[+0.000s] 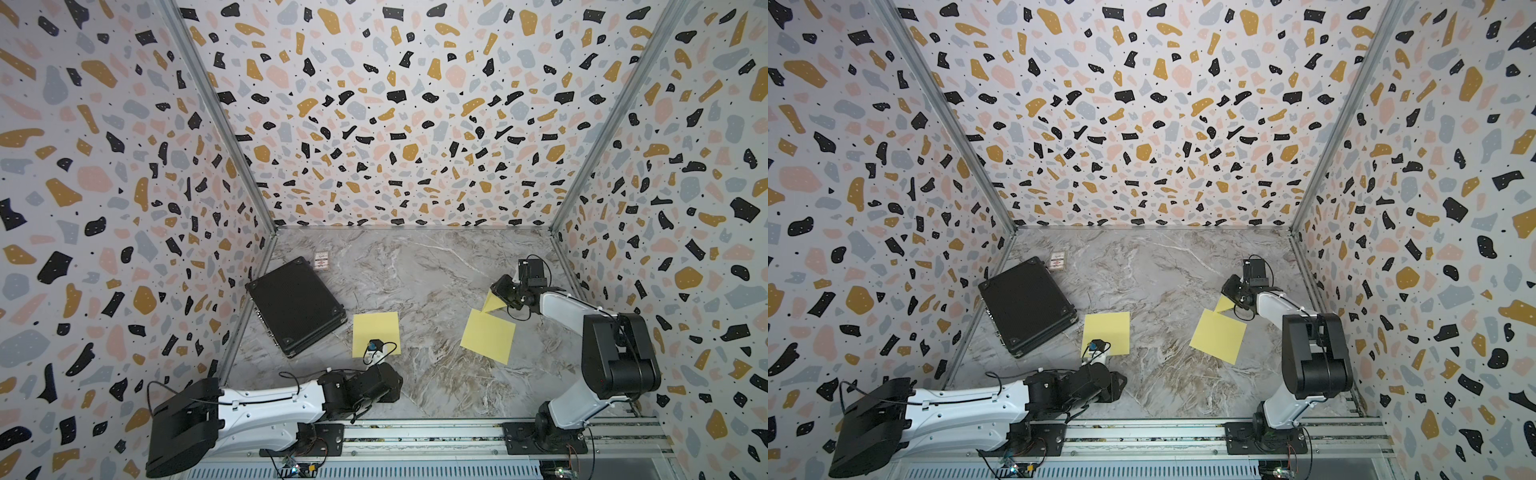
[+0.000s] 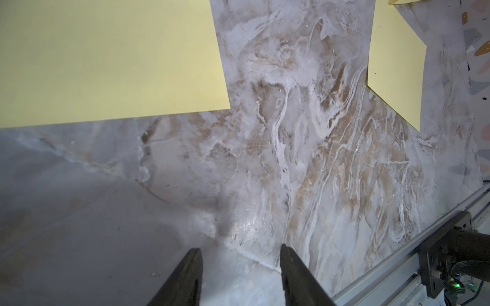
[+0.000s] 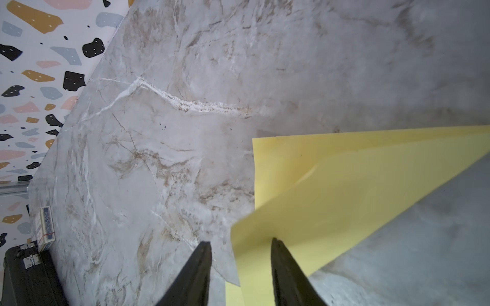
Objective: Fold the square paper diagonally
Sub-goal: Place the paper at the center of the board, then move the paper to the center of the board.
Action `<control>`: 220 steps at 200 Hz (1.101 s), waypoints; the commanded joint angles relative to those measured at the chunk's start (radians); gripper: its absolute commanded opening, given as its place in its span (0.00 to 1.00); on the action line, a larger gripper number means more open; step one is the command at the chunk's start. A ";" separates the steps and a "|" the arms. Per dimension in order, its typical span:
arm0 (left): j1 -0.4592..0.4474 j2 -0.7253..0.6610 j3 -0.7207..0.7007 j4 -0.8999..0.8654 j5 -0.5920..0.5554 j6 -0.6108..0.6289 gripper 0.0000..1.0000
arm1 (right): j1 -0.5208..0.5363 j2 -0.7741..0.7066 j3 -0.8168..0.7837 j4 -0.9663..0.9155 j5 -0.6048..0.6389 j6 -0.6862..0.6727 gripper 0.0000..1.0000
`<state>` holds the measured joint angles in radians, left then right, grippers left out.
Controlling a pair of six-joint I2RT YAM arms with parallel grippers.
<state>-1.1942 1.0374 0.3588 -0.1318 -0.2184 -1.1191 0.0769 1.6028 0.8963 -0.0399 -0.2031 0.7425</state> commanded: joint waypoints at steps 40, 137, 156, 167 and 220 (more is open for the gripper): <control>0.005 -0.115 0.001 -0.086 -0.065 0.001 0.52 | 0.001 -0.168 -0.013 -0.122 -0.037 -0.042 0.43; 0.005 -0.315 -0.035 -0.156 -0.136 0.015 0.60 | 0.003 -0.449 -0.083 -0.317 -0.089 -0.114 0.45; 0.005 -0.308 -0.038 -0.131 -0.132 0.021 0.61 | 0.014 -0.485 -0.141 -0.347 -0.108 -0.124 0.45; 0.005 -0.296 -0.037 -0.109 -0.124 0.026 0.60 | 0.034 -0.492 -0.167 -0.374 -0.106 -0.138 0.45; 0.005 -0.184 0.005 -0.057 -0.079 0.054 0.60 | 0.130 -0.376 -0.263 -0.322 -0.072 -0.153 0.44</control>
<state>-1.1938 0.8165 0.3340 -0.2295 -0.3122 -1.0939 0.1776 1.1687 0.6418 -0.3668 -0.2913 0.6132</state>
